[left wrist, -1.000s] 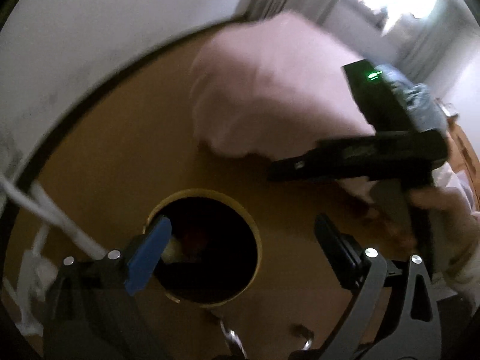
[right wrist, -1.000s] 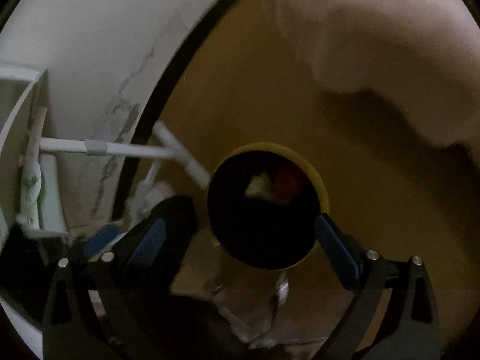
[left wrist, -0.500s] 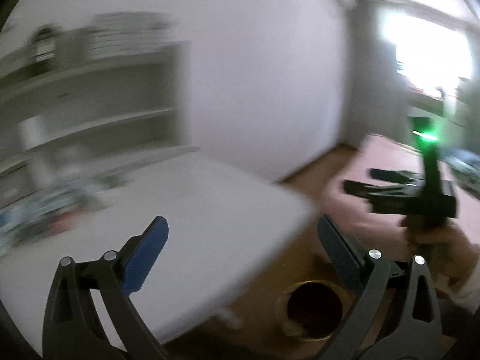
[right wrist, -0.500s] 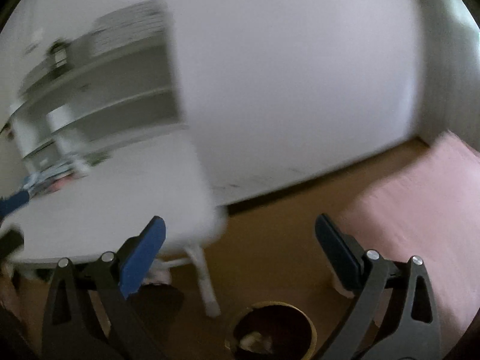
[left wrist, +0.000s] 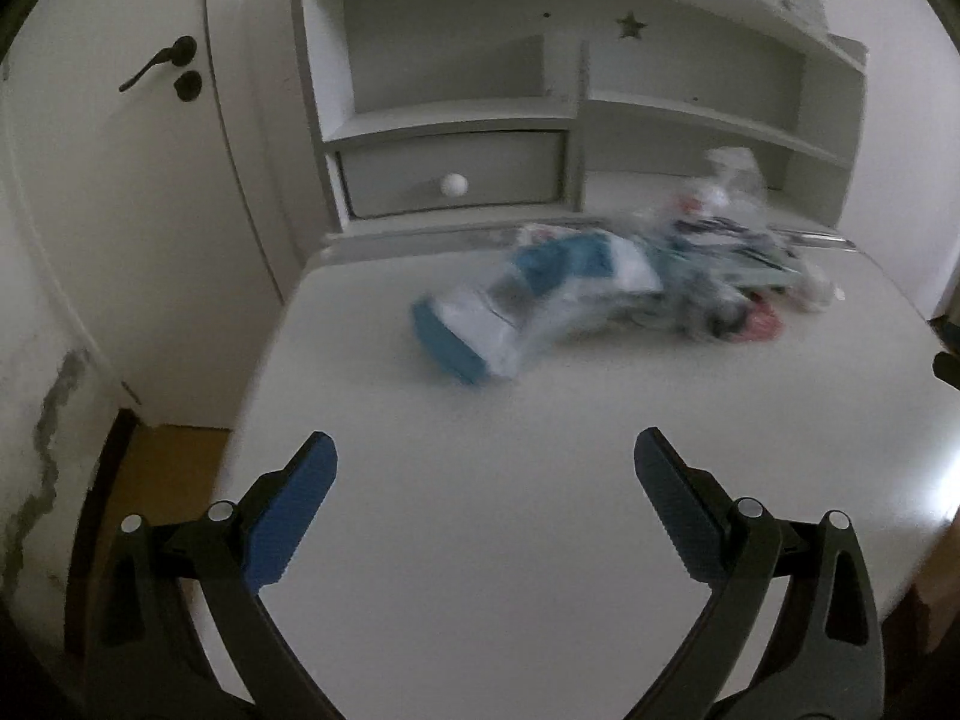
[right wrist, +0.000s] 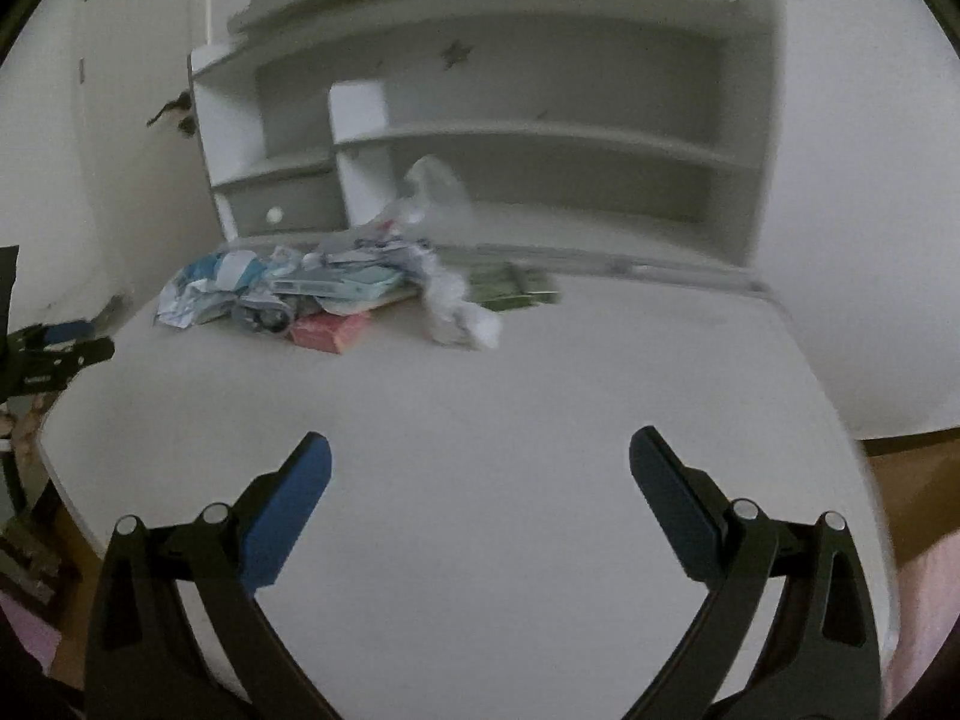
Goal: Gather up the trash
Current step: 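Move both tools back to the trash on the desk, then grasp the blue-white plastic wrapper with the left tool while the right tool grasps a white tissue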
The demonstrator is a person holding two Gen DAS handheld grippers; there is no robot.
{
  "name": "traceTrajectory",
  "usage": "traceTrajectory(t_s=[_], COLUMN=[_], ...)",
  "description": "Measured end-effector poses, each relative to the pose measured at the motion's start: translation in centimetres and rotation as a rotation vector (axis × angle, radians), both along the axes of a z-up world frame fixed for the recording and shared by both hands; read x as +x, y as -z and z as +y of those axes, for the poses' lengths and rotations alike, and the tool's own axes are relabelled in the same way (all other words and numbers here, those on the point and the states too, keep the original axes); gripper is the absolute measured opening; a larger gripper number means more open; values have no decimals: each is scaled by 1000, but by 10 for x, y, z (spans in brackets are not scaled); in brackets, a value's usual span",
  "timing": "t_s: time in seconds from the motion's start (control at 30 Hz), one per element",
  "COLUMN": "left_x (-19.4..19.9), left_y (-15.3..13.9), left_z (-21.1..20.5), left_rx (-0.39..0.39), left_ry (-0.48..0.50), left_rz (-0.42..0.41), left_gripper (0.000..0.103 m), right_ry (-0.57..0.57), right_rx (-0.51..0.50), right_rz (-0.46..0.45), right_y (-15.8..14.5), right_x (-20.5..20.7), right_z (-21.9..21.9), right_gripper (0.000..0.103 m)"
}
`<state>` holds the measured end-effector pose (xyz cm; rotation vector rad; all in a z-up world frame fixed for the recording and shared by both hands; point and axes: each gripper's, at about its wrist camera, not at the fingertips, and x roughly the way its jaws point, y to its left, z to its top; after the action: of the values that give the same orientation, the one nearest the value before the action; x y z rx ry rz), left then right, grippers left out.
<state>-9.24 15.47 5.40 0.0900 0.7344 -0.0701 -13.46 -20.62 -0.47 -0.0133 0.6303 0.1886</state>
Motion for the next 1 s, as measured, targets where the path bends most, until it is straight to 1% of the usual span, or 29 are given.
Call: traceTrajectory(t_s=[0.07, 0.13, 0.2, 0.3, 0.33, 0.37, 0.4, 0.47, 0.5, 0.53, 0.57, 0.6, 0.63, 0.67, 0.7, 0.73, 0.77, 0.8, 0.87, 0.93, 0.97, 1.0], left_x=[22, 41, 64, 87, 94, 100, 105, 115, 118, 121, 123, 126, 128, 129, 130, 131, 131, 130, 125, 118, 113, 109], left_y=[0, 3, 11, 16, 18, 18, 20, 26, 29, 32, 34, 35, 34, 32, 30, 28, 26, 24, 18, 12, 10, 8], left_z=[3, -1, -6, -20, -27, -30, -36, -47, -52, -57, -59, -62, -62, -62, -62, -61, -61, -61, -59, -51, -46, -41], left_rx=[-11, -25, 0, 73, 101, 115, 133, 180, 201, 228, 240, 248, 246, 233, 210, 192, 178, 165, 113, 27, -16, -55], left_ry=[25, 59, 91, 164, 197, 214, 231, 271, 286, 300, 306, 308, 303, 301, 301, 290, 286, 286, 270, 251, 230, 209], left_rz=[18, 42, 49, 42, 45, 48, 53, 73, 81, 86, 88, 95, 97, 100, 107, 109, 111, 113, 110, 104, 97, 93], left_gripper=[97, 97, 97, 97, 97, 97, 97, 97, 97, 96, 96, 94, 91, 77, 66, 60, 43, 36, 27, 25, 21, 21], right_ry=[-19, -20, -26, -27, -20, -18, -17, -15, -14, -10, -11, -18, -25, -30, -35, -38, -39, -37, -28, -16, -13, -8], right_rx=[30, 28, 14, -35, -41, -37, -32, -26, -26, -31, -31, -24, -15, -13, -11, -10, -10, -7, 6, 23, 31, 36], right_rz=[44, 72, 98, 120, 129, 139, 151, 176, 184, 178, 175, 173, 167, 164, 161, 157, 149, 141, 119, 94, 85, 76], right_y=[2, 5, 8, 14, 16, 18, 20, 26, 29, 30, 30, 29, 29, 29, 28, 27, 25, 22, 17, 12, 11, 10], right_x=[30, 56, 82, 108, 114, 121, 126, 136, 139, 143, 144, 143, 141, 137, 134, 131, 126, 122, 111, 98, 93, 88], right_z=[3, 7, 15, 22, 23, 24, 23, 22, 22, 23, 23, 23, 23, 23, 23, 21, 20, 18, 13, 9, 8, 7], right_gripper=[96, 96, 96, 93, 90, 82, 78, 61, 56, 47, 42, 42, 42, 41, 41, 41, 41, 41, 41, 41, 41, 41])
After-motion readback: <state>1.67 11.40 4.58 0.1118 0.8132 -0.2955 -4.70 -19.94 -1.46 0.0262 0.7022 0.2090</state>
